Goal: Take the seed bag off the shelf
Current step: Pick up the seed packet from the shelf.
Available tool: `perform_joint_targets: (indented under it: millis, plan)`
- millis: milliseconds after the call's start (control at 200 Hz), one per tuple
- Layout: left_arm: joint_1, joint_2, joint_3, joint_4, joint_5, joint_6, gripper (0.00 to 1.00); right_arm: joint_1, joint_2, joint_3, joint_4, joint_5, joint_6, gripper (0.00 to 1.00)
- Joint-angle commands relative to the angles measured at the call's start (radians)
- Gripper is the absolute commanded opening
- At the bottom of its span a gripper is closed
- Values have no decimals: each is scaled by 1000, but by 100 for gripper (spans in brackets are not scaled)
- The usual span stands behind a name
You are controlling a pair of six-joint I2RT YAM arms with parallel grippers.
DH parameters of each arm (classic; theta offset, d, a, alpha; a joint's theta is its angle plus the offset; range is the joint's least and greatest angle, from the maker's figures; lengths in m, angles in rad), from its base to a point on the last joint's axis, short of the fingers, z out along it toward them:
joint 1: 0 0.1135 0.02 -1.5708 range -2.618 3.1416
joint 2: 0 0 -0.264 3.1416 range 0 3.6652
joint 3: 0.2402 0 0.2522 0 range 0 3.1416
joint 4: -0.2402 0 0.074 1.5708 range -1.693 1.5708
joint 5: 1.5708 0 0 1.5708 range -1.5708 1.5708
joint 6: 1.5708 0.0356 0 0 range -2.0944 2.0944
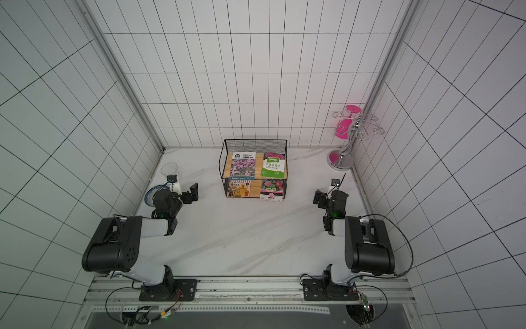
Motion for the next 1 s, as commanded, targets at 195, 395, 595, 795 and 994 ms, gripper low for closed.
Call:
perform_joint_targets:
  millis: [195, 395, 595, 795, 994]
  plan:
    - [5, 8, 11, 16, 11, 6, 99, -10, 12, 33, 22, -6, -11, 98]
    - [4, 8, 11, 15, 11, 7, 99, -11, 12, 33, 22, -5, -11, 98]
    - [5, 7, 14, 8, 8, 5, 99, -10, 12, 33, 22, -7, -11, 98]
    - [4, 8, 19, 1, 8, 4, 99, -10, 15, 38, 14, -8, -9, 99]
    - [26, -59, 87, -152, -67, -62, 99, -29, -104, 201, -387, 96, 95, 99]
